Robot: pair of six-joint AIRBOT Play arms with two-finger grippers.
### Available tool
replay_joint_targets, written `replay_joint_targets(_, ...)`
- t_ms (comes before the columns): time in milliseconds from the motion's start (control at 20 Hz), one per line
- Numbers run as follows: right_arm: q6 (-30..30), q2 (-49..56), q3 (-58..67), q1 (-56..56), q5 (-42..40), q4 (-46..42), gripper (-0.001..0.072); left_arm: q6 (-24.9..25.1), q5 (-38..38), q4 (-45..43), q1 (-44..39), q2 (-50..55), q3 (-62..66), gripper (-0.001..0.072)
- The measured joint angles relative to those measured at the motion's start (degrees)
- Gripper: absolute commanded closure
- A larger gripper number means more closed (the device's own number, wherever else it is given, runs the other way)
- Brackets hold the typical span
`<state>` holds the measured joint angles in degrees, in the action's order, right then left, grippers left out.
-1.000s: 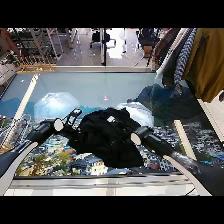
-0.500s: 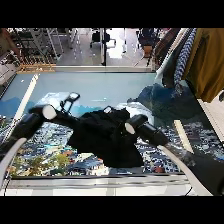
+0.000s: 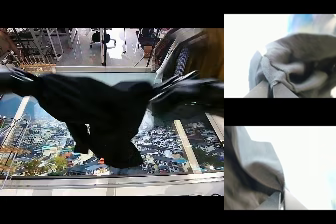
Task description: Fold the clothes and pants, and hang the long-sleeved shirts on hangers.
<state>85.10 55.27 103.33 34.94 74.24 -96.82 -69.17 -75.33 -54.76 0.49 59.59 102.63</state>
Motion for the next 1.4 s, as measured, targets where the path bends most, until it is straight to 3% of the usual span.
replay_joint_targets(200, 1.01, -0.83, 2.91, 0.0, -8.83, 2.36, 0.0673, -1.2, -2.6, 4.31, 2.05, 0.31, 1.86, 0.0683)
replay_joint_targets(400, 2.95, 9.92, 1.92, 0.0, -11.13, 4.15, 0.0673, -3.17, -4.13, 4.22, 2.73, 2.27, -10.05, 0.0664)
replay_joint_targets(450, 4.07, 13.14, 1.77, 0.0, -13.07, 4.15, 0.0673, -3.3, -4.09, 3.45, 3.1, 2.51, -13.53, 0.0583)
replay_joint_targets(500, 5.53, 16.52, 1.64, 0.0, -15.19, 4.09, 0.0673, -3.61, -4.09, 2.36, 3.87, 2.69, -16.68, 0.0358)
replay_joint_targets(550, 6.97, 19.28, 1.53, 0.0, -17.2, 4.04, 0.0673, -3.72, -4.44, 1.14, 5.14, 2.73, -18.97, 0.0207)
replay_joint_targets(700, 9.73, 25.53, 1.4, 0.0, -21.84, 3.85, 0.0672, -4.17, -6.47, -5.86, 12.04, 2.1, -22.47, 0.0203)
replay_joint_targets(1000, 10.67, 29.79, 1.38, 0.0, -23.69, 3.65, 0.0671, -8.9, -12.68, -32.72, 31.21, 0.87, -28.63, 0.0205)
replay_joint_targets(1150, 10.43, 30.23, 1.4, 0.0, -22.53, 3.67, 0.0671, -10.21, -8.74, -37.22, 37.27, 0.5, -35.52, 0.021)
replay_joint_targets(1250, 10.34, 30.36, 1.4, 0.0, -20.44, 3.67, 0.067, -10.64, -3.67, -38.86, 39.17, 0.48, -39.78, 0.0304)
replay_joint_targets(1400, 10.23, 30.42, 1.4, 0.04, -17.53, 3.85, 0.067, -10.82, 2.95, -39.91, 40.37, 1.4, -43.74, 0.033)
